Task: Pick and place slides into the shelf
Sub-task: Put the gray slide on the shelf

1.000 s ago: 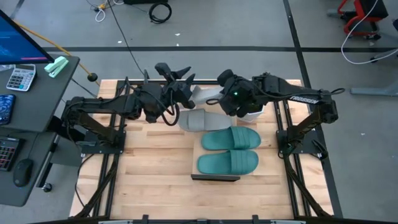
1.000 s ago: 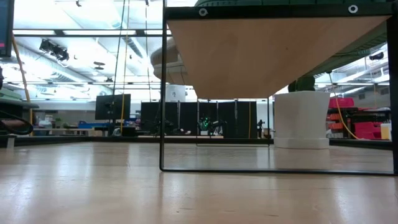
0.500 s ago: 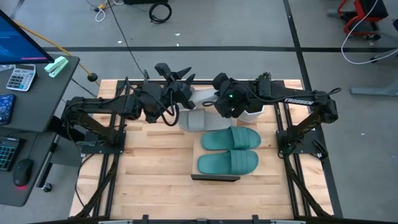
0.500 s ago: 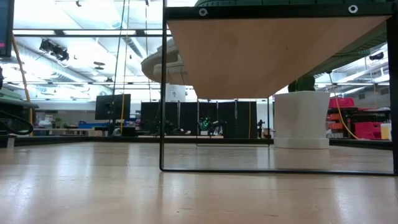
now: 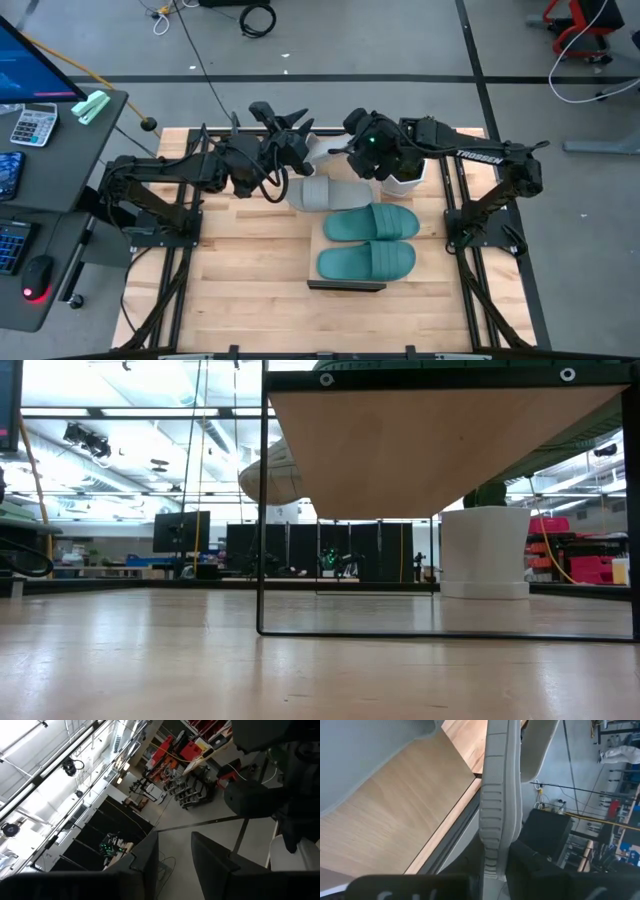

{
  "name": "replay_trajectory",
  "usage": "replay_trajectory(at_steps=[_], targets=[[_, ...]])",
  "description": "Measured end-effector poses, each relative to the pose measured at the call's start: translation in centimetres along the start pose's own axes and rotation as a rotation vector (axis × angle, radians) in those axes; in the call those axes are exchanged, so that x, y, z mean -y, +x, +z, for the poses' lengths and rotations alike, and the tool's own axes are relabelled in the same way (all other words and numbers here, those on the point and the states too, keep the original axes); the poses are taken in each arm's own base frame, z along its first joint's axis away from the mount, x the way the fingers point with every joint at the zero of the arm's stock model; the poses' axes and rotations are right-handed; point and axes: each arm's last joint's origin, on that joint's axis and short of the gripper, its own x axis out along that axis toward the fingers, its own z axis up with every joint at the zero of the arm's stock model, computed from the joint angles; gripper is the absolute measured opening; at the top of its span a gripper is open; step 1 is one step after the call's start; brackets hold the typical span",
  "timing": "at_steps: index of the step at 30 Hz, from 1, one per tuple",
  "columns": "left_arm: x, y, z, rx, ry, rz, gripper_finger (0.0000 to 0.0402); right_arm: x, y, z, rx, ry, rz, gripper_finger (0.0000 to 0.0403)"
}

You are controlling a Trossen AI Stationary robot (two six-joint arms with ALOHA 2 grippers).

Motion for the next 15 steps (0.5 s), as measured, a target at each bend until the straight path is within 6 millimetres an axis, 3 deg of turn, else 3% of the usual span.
replay_trajectory(at_steps=[9, 15], targets=[[0.0, 0.0, 0.0, 0.0, 0.0, 0.0, 0.0112, 0.0, 0.1, -0.3, 0.021, -0.019, 0.028, 0.0053], [0.0, 0.0, 0.0, 0.0, -0.001, -0.001, 0.0115, -1.1, 1.1, -0.4, 0.018, -0.023, 0.087, 0.0053]])
